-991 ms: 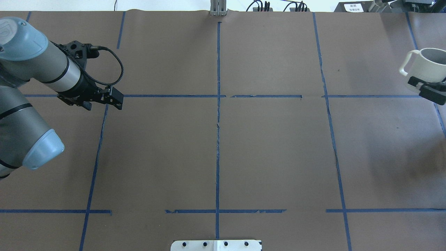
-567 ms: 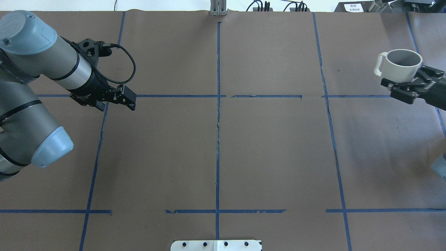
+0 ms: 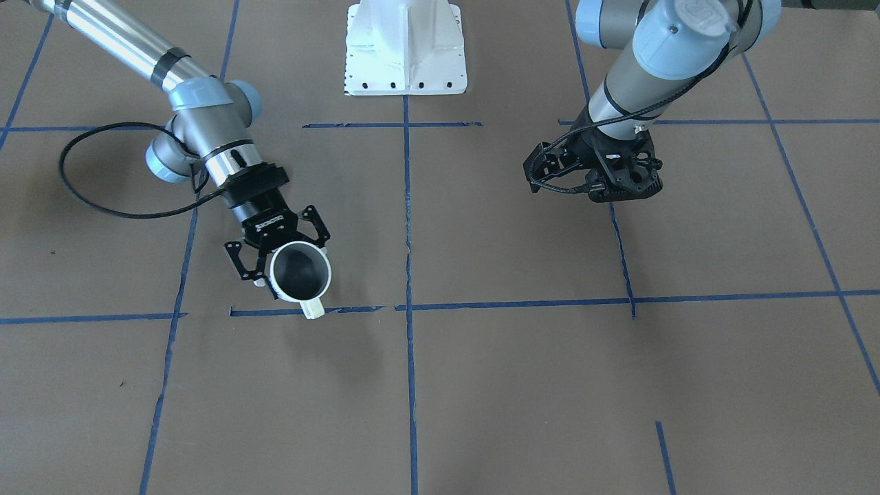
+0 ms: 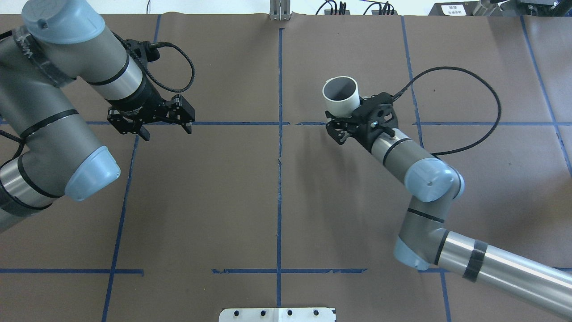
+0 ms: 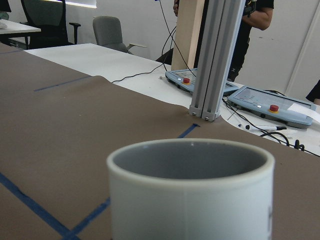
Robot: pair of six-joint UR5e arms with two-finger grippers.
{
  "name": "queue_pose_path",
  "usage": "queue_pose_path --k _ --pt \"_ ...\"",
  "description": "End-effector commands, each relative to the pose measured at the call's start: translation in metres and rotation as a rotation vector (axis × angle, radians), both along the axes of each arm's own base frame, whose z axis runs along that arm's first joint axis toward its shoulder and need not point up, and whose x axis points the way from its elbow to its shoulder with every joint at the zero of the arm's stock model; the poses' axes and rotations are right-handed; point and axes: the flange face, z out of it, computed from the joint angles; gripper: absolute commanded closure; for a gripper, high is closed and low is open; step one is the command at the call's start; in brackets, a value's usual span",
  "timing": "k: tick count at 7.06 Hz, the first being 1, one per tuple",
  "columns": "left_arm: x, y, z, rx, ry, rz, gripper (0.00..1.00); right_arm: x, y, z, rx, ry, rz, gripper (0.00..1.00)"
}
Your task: Left arm hands cup to right arm to dump lemon
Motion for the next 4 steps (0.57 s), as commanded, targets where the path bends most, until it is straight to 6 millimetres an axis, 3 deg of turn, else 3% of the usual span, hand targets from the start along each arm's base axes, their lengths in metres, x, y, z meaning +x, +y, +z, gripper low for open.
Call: queue_pose_path --k 1,2,4 --pt "0.016 -0.015 -0.043 -0.078 0.033 -0.083 0.00 -0.058 0.028 -0.069 -0.017 -0.036 -0.011 0.60" --pt "0.024 -0.024 -0.060 -0.089 0.041 -0.094 0.00 -0.071 0.043 -0.080 -0.025 -0.055 0.029 0.59" --pt "0.029 -0.025 -0.070 -0.121 0.053 -0.101 0.00 -0.088 0.070 -0.093 -0.018 -0.074 0.050 0.56"
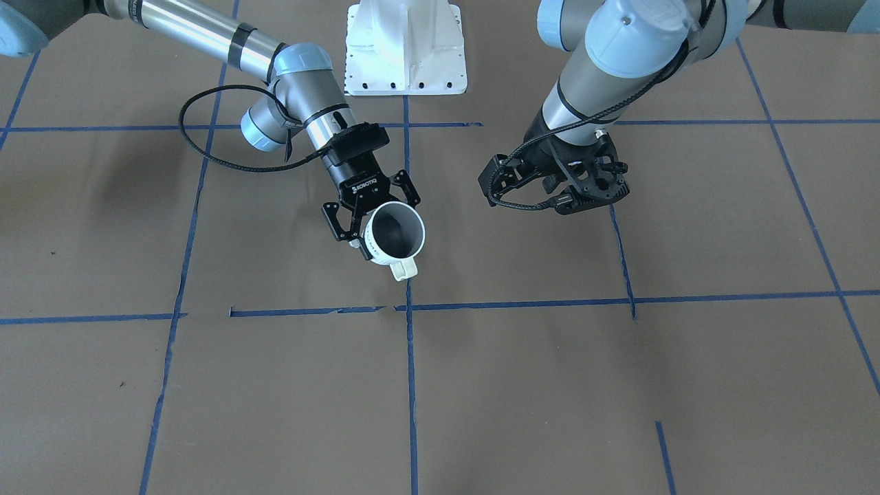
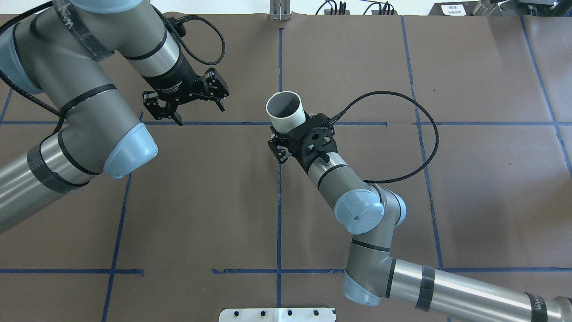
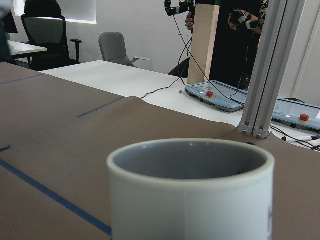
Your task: Left arm hands cup to right arm to dump lemon
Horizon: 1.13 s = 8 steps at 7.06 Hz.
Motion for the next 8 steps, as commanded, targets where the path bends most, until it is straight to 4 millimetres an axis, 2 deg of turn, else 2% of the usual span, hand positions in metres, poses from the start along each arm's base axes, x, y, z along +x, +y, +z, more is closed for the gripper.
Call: queue_pose_path --k 1,2,3,4,5,7,8 --pt "0.008 -0.001 -0.019 -0.060 0.023 -0.023 0.00 -0.018 0.029 -0.015 0.005 -0.021 0.014 0.55" --pt "0.015 -0.001 -0.029 -0.078 0.027 -0.030 0.00 -0.023 0.036 -0.018 0.009 -0.019 0.015 0.54" --pt "0.026 0.006 -0.033 -0.086 0.029 -0.018 0.00 -0.026 0.041 -0.017 0.012 -0.013 0.005 0.54" --pt "0.029 0.008 -0.033 -0.090 0.029 -0.016 0.00 -0.030 0.046 -0.019 0.011 -0.011 -0.004 0.54" --pt "0.043 0.015 -0.032 -0.099 0.036 -0.006 0.03 -0.031 0.047 -0.021 0.010 -0.005 -0.005 0.53" --pt "0.074 0.011 -0.018 -0.119 0.080 -0.015 0.10 -0.031 0.047 -0.022 0.010 -0.007 -0.005 0.53" --pt "0.074 0.013 -0.020 -0.113 0.083 -0.012 0.12 -0.031 0.047 -0.022 0.011 -0.008 -0.005 0.53"
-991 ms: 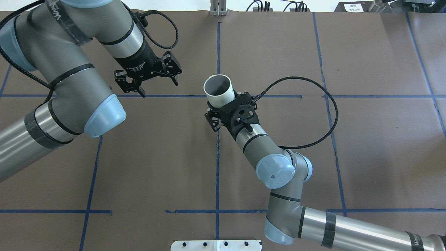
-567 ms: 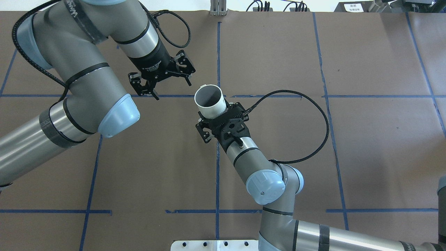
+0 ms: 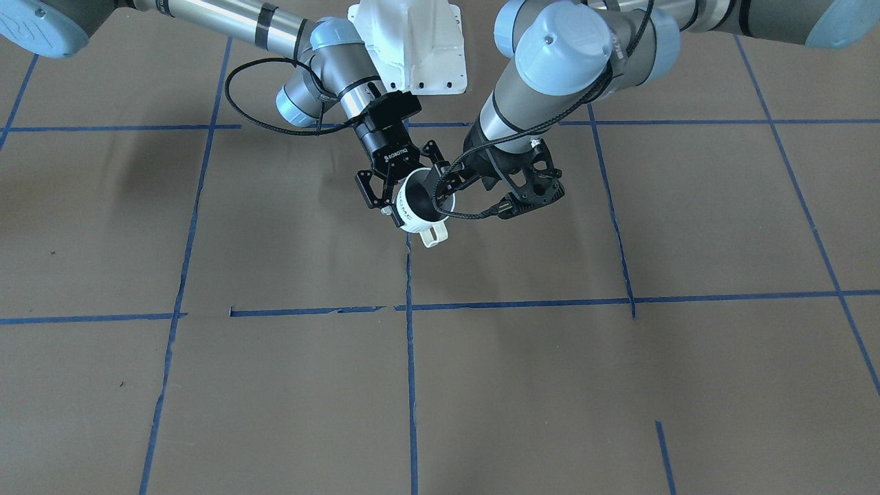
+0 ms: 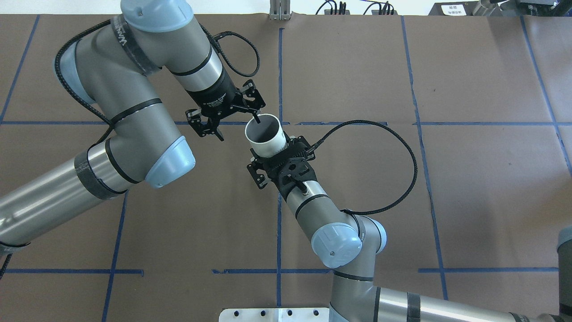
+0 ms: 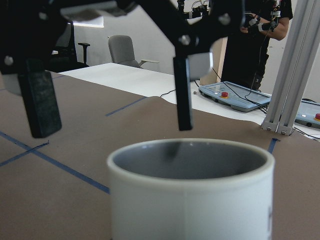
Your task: Left arm hands cup to right arm to dump lemon
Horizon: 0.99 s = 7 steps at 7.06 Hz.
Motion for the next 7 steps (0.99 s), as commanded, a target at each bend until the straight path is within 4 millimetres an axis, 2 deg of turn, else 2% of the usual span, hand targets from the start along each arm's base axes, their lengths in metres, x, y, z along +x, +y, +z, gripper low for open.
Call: queue_pose_path --k 1,2,3,4,6,7 --pt "0.0057 0.0021 0.0013 0.001 0.012 0.003 0.14 -0.0001 0.0003 -0.0004 0.000 -0.001 0.000 0.53" --pt "0.0080 0.0042 0.0013 -0.002 0.012 0.006 0.20 0.0000 0.0003 0.0006 0.000 0.000 0.000 0.52" --pt "0.0088 0.0049 0.0013 -0.013 0.011 0.002 0.36 -0.0001 0.0003 0.0008 0.000 0.003 0.000 0.52" --pt "0.0088 0.0051 0.0023 -0.013 0.010 0.004 0.47 0.0000 0.0003 0.0018 0.000 0.004 0.000 0.52" --pt "0.0127 0.0114 0.0008 -0.008 0.015 0.015 0.59 0.0000 0.0003 0.0018 0.000 0.004 0.000 0.52" --pt "0.0127 0.0114 -0.0003 -0.007 0.016 0.015 0.63 0.0001 0.0003 0.0017 0.000 0.003 0.000 0.52"
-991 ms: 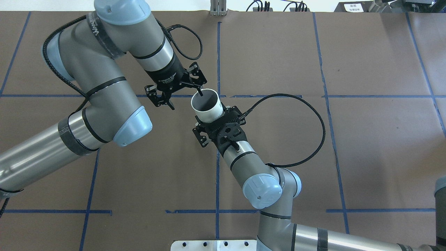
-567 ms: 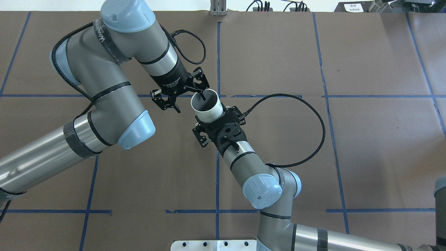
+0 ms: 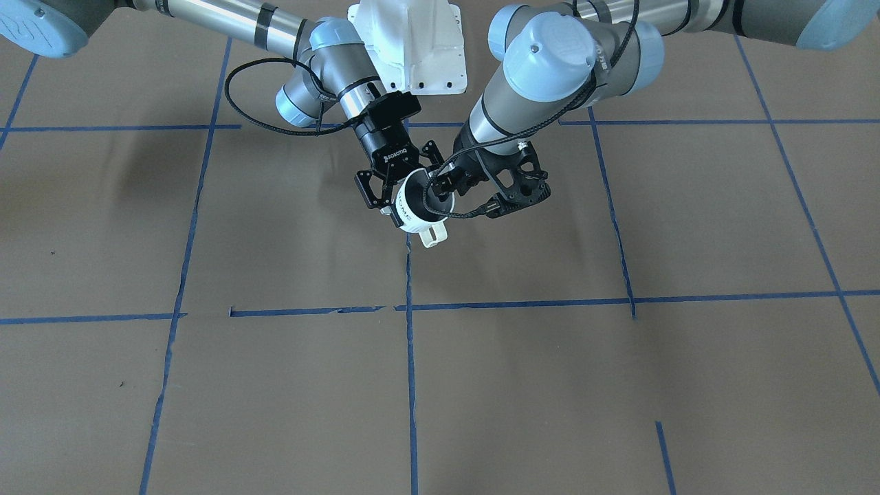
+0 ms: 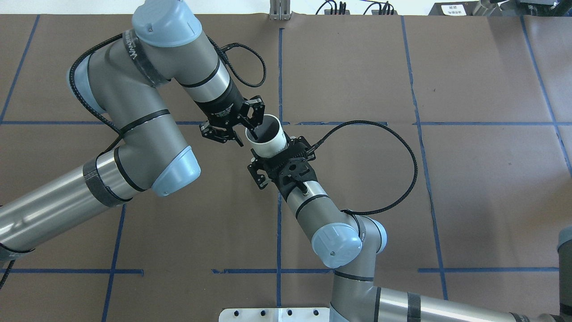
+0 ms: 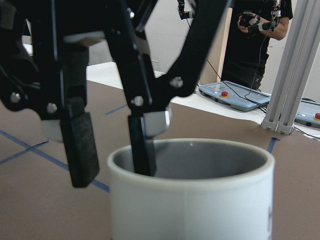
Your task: Left arm hands cup to right arm to dump lemon
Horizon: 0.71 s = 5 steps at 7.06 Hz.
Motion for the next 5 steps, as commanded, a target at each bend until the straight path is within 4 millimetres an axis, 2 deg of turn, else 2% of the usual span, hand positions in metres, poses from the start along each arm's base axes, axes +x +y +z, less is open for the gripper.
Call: queue_pose_path --k 1,2,3,4,5 --pt "0.0004 0.0010 -0.0011 0.002 0.002 0.002 0.66 0.0001 0.0000 0.0000 0.000 -0.001 0.000 0.52" --pt "0.0004 0.0010 -0.0011 0.003 0.002 0.002 0.66 0.0001 0.0000 0.0000 0.000 -0.001 0.000 0.52" --pt "0.0004 0.0010 -0.0011 0.003 0.002 0.002 0.76 0.0000 0.0000 0.0001 0.000 0.000 0.000 0.52" --pt "0.0012 0.0017 -0.0011 0.003 0.002 0.004 1.00 -0.0007 0.0008 0.0006 -0.003 -0.003 0.000 0.13" --pt "0.0016 0.0014 -0.0005 0.002 0.001 0.004 1.00 -0.0010 0.0017 0.0016 -0.002 -0.001 0.000 0.01"
